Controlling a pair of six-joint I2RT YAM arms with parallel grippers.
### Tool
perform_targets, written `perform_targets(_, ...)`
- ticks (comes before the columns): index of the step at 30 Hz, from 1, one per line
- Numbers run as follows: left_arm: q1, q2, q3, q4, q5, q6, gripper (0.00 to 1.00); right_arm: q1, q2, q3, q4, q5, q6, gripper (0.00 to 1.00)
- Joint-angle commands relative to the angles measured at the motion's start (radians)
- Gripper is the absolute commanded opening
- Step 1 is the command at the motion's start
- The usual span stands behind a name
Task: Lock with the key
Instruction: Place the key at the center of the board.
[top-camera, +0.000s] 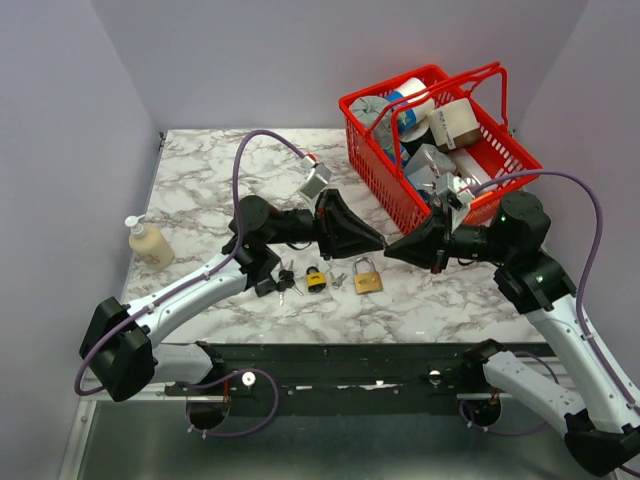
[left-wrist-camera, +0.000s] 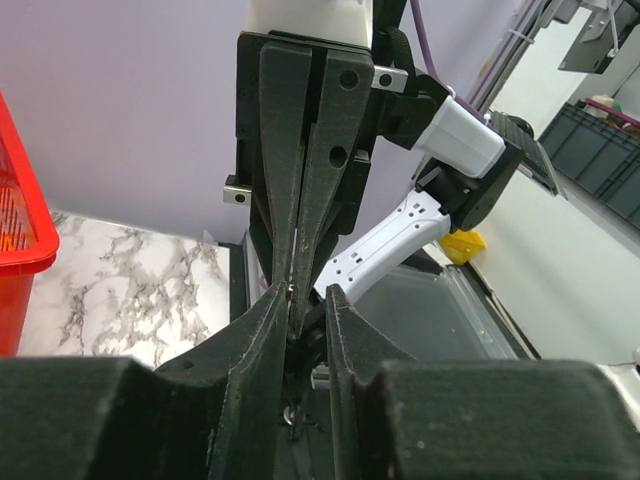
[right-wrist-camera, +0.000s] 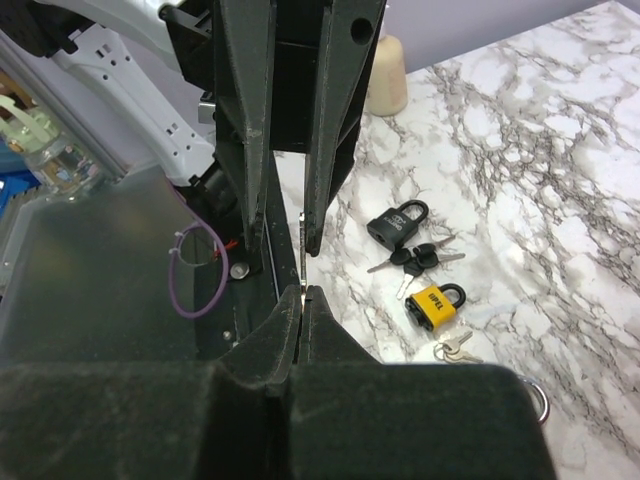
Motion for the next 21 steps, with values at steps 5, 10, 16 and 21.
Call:
perform_targets(5,-0.011,0.011,0.033,0.057,-0.037,-0.009,0.14,-0.001,0.01,-0.011,0.033,-0.03,0.032,0.01)
perform_targets(10,-0.02,0.024,0.047,0.042,-0.043,-0.017,0.0,0.0,0.009,-0.008,0.034,-0.026,0.036,0.01)
perform_targets(16,0.001,0.011,0.008,-0.004,-0.065,-0.05,0.0,-0.001,0.023,0.028,-0.051,0.023,0.021,0.65)
perform_targets(21,0.075,0.023,-0.107,-0.007,-0.036,-0.19,0.0,-0.001,0.004,0.195,-0.34,0.255,-0.116,1.0)
